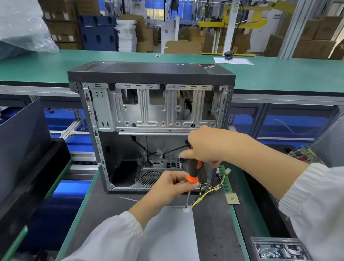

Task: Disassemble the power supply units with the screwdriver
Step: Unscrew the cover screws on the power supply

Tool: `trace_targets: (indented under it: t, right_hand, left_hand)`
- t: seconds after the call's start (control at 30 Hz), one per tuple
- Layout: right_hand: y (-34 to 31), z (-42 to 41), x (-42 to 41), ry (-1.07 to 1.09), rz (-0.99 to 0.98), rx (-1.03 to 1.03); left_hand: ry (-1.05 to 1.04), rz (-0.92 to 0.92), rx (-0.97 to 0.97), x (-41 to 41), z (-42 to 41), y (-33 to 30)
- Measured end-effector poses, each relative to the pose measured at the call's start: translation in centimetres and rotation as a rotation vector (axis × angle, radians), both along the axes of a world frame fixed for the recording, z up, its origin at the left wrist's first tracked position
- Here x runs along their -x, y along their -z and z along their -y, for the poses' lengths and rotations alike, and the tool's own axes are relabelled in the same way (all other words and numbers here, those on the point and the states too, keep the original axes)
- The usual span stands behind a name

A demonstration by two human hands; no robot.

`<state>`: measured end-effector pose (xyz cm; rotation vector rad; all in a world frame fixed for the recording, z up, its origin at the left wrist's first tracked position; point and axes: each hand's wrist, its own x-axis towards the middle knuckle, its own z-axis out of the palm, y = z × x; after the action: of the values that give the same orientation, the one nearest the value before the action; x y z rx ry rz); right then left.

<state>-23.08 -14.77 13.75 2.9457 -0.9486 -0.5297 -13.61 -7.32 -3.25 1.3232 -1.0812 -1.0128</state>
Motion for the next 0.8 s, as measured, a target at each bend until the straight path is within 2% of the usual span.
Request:
trace_targets:
  t: [0.13,0.3,0.37,0.53,0.67,0.8]
  right_hand:
    - [-1.2,0.6,0.3,-0.094,-0.019,-0.215]
    - [-0.7,-0.2,0.4,0.020,0.022,-0.012]
    - [-0.3,-0.2,0.1,0.014,0.023,-0.004]
    - [-1.6,0.7,0.1,0.038,0.003,-0.416]
    - [-1.2,0.4,-0.1,0.022,-0.005,-0.276]
    - [0.4,-0.1,-0.7,-0.085,0.133,0.000]
  left_hand:
    - [-0.008,0.006,-0.013,-0.2,0.1,0.2]
    - [-0.006,0.000,-0.026,-0.4,0.1,0.3]
    - [0.001,-0.008,-0.024,-0.5,0.1,0.2]
    - [0.019,0.007,-0.033,-0.3,0.0,0.2]
    - [0.027,0.007,-0.019,-0.3,0.1,0.2]
    - [0.051,0.022,-0.036,-0.4,0.4,-0.1]
